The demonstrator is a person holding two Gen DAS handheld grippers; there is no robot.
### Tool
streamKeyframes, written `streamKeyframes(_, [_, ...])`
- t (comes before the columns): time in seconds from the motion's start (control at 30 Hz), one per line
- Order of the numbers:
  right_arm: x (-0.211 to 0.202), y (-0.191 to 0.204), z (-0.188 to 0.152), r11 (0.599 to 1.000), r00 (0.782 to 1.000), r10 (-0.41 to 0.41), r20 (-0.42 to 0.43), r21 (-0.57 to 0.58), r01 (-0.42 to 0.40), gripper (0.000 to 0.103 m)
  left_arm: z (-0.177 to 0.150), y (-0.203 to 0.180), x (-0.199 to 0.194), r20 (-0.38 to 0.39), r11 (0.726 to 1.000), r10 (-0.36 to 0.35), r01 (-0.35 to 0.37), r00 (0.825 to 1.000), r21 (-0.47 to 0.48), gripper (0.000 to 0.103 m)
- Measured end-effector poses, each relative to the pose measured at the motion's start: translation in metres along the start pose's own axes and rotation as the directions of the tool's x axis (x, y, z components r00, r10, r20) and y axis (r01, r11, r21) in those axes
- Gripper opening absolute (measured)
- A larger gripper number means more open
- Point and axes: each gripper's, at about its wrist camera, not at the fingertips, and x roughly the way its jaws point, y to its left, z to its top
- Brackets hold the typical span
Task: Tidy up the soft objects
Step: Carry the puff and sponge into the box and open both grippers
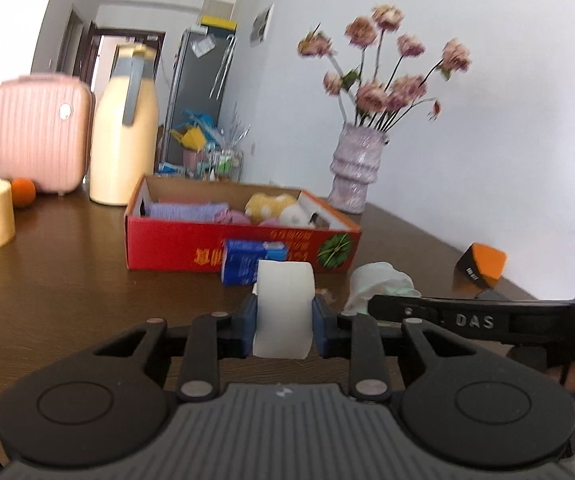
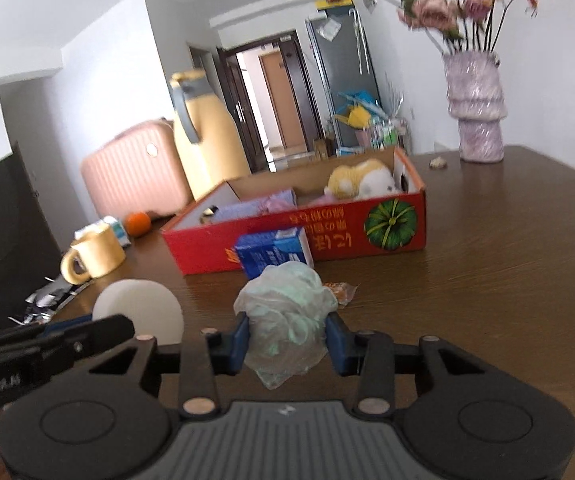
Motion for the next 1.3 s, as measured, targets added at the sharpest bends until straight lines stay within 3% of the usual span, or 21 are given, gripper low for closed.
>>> streamKeyframes(0.33, [-0.085,0.021,-0.006,0.997,0.992,0.039,0.119,-0.065,-0.031,0.040,0.005,-0.026,-0.050,0.059,1.000,-0.018,0.018,0.998,0.003,0.028])
streamKeyframes(0.53, [-0.094,0.018,-0.010,0.998,0.991,0.046,0.125,-0.057,-0.039,0.040,0.006,-0.030,-0.054,0.064,1.000,-0.010,0.009,0.998,0.008,0.028])
streamKeyframes(0.7, [-0.087,0.012,-0.006,0.998,0.991,0.047,0.125,-0.051,-0.041,0.040,0.014,-0.027,-0.034,0.050,1.000,-0.013,0.012,0.999,0.020,0.028])
streamKeyframes(0.83, [-0.068,0.009,0.015,0.996,0.990,0.058,0.127,-0.079,-0.048,0.040,0.048,-0.015,0.006,0.058,1.000,-0.022,0.021,0.998,0.023,0.028])
streamKeyframes(1.0, [-0.020,0.004,0.070,0.986,0.985,0.069,0.157,-0.163,-0.043,0.040,0.113,0.014,0.098,0.008,1.000,-0.004,0.004,1.000,0.007,0.028])
streamKeyframes(1.2, [0.096,-0.021,0.150,0.986,0.995,0.067,0.068,-0.158,-0.055,0.040,0.157,0.058,0.222,-0.102,0.997,0.041,-0.047,0.994,-0.056,0.028])
streamKeyframes(1.3, [0.162,-0.030,0.179,0.983,1.000,0.018,-0.002,-0.181,-0.018,0.040,0.169,0.077,0.279,-0.172,0.993,0.067,-0.082,0.983,-0.086,0.028])
